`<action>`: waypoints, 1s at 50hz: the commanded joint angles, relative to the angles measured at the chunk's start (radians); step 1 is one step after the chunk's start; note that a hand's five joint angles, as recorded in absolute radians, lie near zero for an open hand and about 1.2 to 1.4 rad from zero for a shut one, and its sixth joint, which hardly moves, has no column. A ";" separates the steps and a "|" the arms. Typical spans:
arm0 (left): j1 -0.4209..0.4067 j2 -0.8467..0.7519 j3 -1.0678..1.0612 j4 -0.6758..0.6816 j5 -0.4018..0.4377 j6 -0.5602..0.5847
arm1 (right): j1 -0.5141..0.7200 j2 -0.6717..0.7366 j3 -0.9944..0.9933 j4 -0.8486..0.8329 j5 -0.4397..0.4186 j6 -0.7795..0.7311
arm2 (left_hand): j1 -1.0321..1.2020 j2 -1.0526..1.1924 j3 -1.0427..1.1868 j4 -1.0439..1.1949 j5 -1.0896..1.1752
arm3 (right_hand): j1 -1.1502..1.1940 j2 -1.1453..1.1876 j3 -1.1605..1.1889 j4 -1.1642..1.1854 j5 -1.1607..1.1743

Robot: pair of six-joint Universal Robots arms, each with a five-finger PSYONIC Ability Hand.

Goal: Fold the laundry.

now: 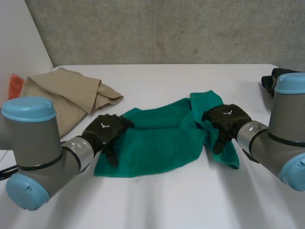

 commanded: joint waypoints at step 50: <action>-0.087 -0.210 0.242 0.087 -0.184 0.263 | 0.020 0.015 0.029 -0.030 0.010 -0.037 | 1.203 1.198 1.191 1.196 1.177 | -0.002 -0.007 -0.002 0.007 0.029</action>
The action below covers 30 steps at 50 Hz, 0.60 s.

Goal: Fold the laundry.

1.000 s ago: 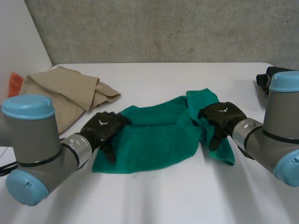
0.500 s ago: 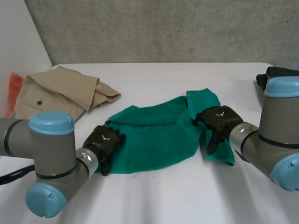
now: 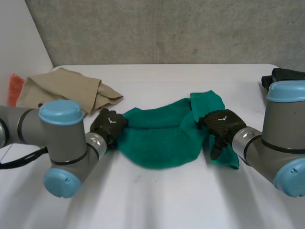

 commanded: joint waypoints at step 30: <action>-0.020 0.651 0.022 -0.225 0.111 -0.235 | 0.182 0.147 -0.058 -0.175 0.166 -0.120 | 0.500 0.572 0.576 0.571 0.581 | -0.031 -0.036 -0.032 -0.023 -0.001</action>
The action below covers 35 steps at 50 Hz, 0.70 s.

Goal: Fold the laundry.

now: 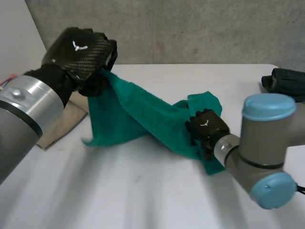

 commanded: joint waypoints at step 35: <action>0.181 -0.083 -0.044 -0.078 0.064 -0.079 | -0.237 -0.262 -0.287 0.607 -0.181 0.030 | 0.241 0.203 0.212 0.203 0.244 | 1.058 1.053 1.086 1.075 1.097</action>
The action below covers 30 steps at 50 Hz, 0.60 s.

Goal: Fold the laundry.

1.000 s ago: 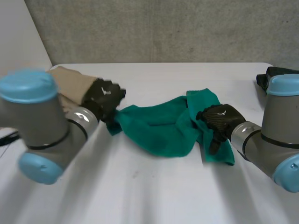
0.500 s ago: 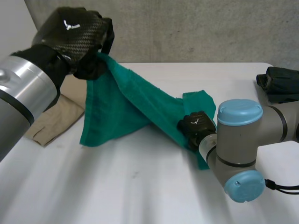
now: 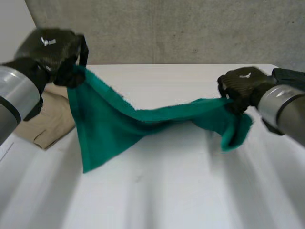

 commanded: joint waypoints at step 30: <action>-0.009 -0.160 0.433 0.326 -0.108 -0.205 | -0.139 0.006 -0.340 -0.378 -0.130 0.069 | 0.241 0.203 0.212 0.203 0.244 | 0.281 0.237 0.214 0.205 0.225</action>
